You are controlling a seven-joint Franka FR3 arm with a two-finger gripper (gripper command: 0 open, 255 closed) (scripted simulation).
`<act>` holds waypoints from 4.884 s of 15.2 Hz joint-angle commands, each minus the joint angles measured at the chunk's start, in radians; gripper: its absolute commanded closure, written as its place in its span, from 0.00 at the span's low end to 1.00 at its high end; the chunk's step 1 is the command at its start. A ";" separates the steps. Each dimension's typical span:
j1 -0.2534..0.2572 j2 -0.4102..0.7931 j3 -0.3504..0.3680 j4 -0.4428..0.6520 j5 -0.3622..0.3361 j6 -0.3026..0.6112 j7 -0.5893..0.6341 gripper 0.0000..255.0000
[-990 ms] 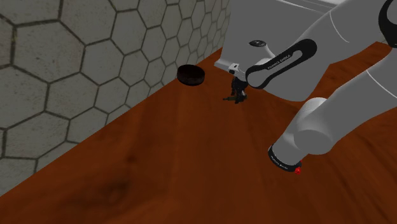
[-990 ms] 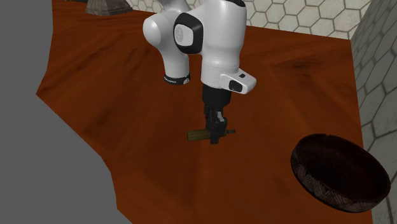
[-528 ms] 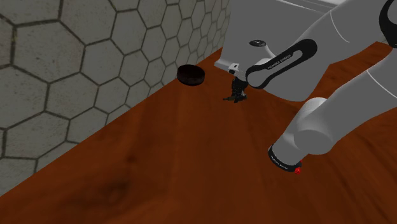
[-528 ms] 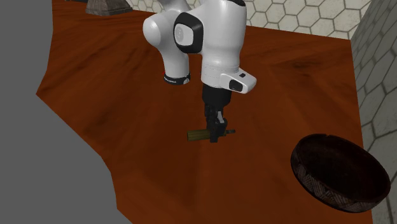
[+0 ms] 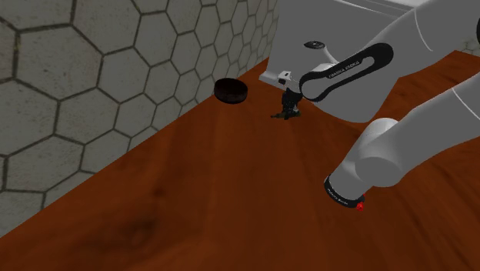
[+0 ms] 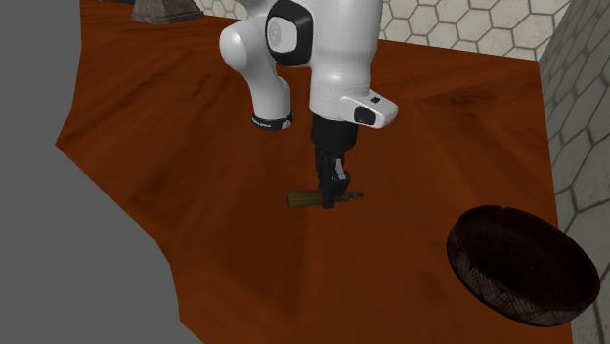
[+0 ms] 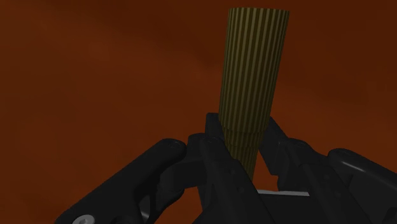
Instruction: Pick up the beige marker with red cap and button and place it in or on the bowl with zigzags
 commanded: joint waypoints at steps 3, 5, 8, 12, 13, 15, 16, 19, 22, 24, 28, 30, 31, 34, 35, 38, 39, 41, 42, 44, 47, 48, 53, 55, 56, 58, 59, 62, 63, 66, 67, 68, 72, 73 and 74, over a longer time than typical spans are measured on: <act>-0.003 -0.062 0.015 0.019 0.009 -0.081 -0.010 1.00; -0.003 -0.090 0.023 0.029 0.014 -0.119 -0.014 1.00; -0.003 -0.128 0.036 0.047 0.023 -0.174 -0.021 1.00; -0.002 -0.172 0.053 0.074 0.037 -0.244 -0.029 1.00; -0.001 -0.182 0.057 0.081 0.040 -0.261 -0.032 1.00; -0.001 -0.201 0.065 0.097 0.047 -0.295 -0.036 1.00; 0.000 -0.209 0.069 0.105 0.050 -0.312 -0.038 1.00; 0.002 -0.233 0.081 0.130 0.061 -0.360 -0.045 1.00; 0.004 -0.253 0.093 0.157 0.072 -0.408 -0.051 1.00; 0.023 -0.218 0.097 0.193 0.089 -0.409 -0.045 1.00; 0.090 -0.059 0.100 0.313 0.152 -0.376 -0.026 1.00; 0.118 0.019 0.100 0.379 0.186 -0.367 -0.023 1.00; 0.130 0.058 0.100 0.413 0.204 -0.364 -0.023 1.00; 0.163 0.174 0.101 0.521 0.261 -0.363 -0.030 1.00; 0.171 0.212 0.102 0.559 0.280 -0.365 -0.033 1.00; 0.188 0.328 0.107 0.680 0.340 -0.379 -0.047 1.00; 0.192 0.366 0.109 0.723 0.359 -0.386 -0.051 1.00; 0.195 0.443 0.116 0.813 0.397 -0.405 -0.061 1.00; 0.195 0.482 0.119 0.860 0.416 -0.416 -0.065 1.00; 0.191 0.561 0.128 0.960 0.451 -0.443 -0.073 1.00; 0.183 0.627 0.138 1.035 0.478 -0.456 -0.077 1.00; 0.183 0.632 0.138 1.027 0.479 -0.444 -0.077 1.00; 0.180 0.655 0.142 0.988 0.487 -0.384 -0.077 1.00; 0.178 0.665 0.143 0.975 0.491 -0.361 -0.077 1.00; 0.177 0.671 0.144 0.968 0.493 -0.349 -0.077 1.00; 0.176 0.683 0.146 0.956 0.497 -0.326 -0.078 1.00; 0.175 0.689 0.147 0.950 0.500 -0.315 -0.078 1.00; 0.174 0.695 0.148 0.944 0.502 -0.302 -0.078 1.00; 0.174 0.695 0.148 0.944 0.502 -0.302 -0.078 1.00; 0.174 0.695 0.148 0.944 0.502 -0.302 -0.078 1.00; 0.174 0.695 0.148 0.944 0.502 -0.302 -0.078 1.00; 0.174 0.695 0.148 0.944 0.502 -0.302 -0.078 1.00; 0.174 0.695 0.148 0.944 0.502 -0.302 -0.078 0.00; 0.174 0.695 0.148 0.944 0.502 -0.302 -0.078 0.00; 0.174 0.695 0.148 0.944 0.502 -0.302 -0.078 0.00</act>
